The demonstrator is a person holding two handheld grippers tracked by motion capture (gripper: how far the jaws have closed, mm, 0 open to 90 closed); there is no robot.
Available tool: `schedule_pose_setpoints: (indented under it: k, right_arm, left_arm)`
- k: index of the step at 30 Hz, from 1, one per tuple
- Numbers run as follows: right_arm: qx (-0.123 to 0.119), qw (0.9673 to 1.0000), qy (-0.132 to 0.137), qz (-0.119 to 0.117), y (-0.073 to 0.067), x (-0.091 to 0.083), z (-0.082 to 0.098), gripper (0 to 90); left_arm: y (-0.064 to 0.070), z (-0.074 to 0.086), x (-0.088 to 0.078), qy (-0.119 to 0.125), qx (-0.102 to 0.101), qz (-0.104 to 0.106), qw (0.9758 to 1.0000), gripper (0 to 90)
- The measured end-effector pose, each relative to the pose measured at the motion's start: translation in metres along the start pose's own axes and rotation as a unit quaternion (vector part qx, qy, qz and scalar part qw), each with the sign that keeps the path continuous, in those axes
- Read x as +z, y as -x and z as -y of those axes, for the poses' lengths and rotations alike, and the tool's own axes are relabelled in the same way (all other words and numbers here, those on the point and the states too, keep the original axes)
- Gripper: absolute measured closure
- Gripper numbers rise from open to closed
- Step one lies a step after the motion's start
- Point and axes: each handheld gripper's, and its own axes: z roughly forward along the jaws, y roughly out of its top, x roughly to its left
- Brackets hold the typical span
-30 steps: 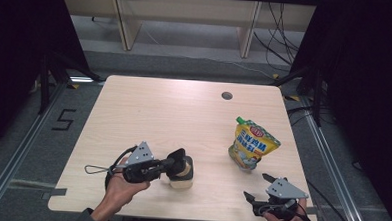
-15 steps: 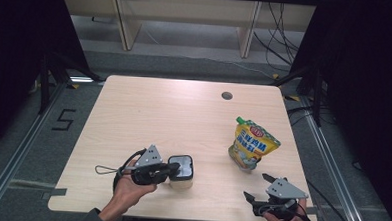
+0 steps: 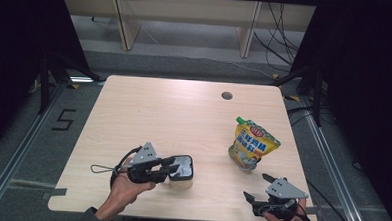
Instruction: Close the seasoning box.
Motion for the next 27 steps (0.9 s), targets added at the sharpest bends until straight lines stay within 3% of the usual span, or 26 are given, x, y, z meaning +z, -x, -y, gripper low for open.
schedule_pose_setpoints:
  k: [5,9,11,12,14,17,24,27]
  right_arm:
    - [0.003,1.0000,0.001,0.000,-0.001,0.000,0.000,16.5]
    - [0.001,1.0000,0.000,0.000,0.000,0.000,0.000,16.5]
    - [0.002,1.0000,-0.001,-0.002,0.000,0.000,0.000,16.5]
    - [0.002,1.0000,-0.002,-0.002,0.000,0.000,0.000,16.5]
    - [0.001,1.0000,-0.001,-0.002,-0.001,0.000,0.000,16.5]
    - [0.004,1.0000,-0.001,-0.003,-0.001,0.000,0.000,16.5]
    - [0.004,1.0000,-0.001,-0.002,-0.002,0.001,-0.001,16.5]
    - [0.002,1.0000,-0.001,-0.003,-0.003,0.001,-0.001,16.5]
  left_arm:
    - [-0.003,-0.003,-0.014,0.011,-0.008,-0.003,0.9999,55.4]
    - [-0.005,0.001,-0.022,-0.003,-0.013,0.010,0.9999,40.3]
    - [-0.005,0.005,-0.028,-0.010,-0.017,0.004,0.9998,32.8]
    - [-0.007,0.007,-0.031,-0.014,-0.007,-0.001,0.9999,31.3]
    - [-0.009,0.012,-0.034,-0.016,-0.008,0.000,0.9998,27.9]
    - [-0.008,0.026,-0.041,-0.015,-0.027,-0.013,0.9994,24.4]
    - [-0.008,0.049,-0.058,-0.013,-0.041,-0.031,0.9986,21.1]
    - [-0.008,0.058,-0.065,-0.025,-0.047,-0.039,0.9978,20.6]
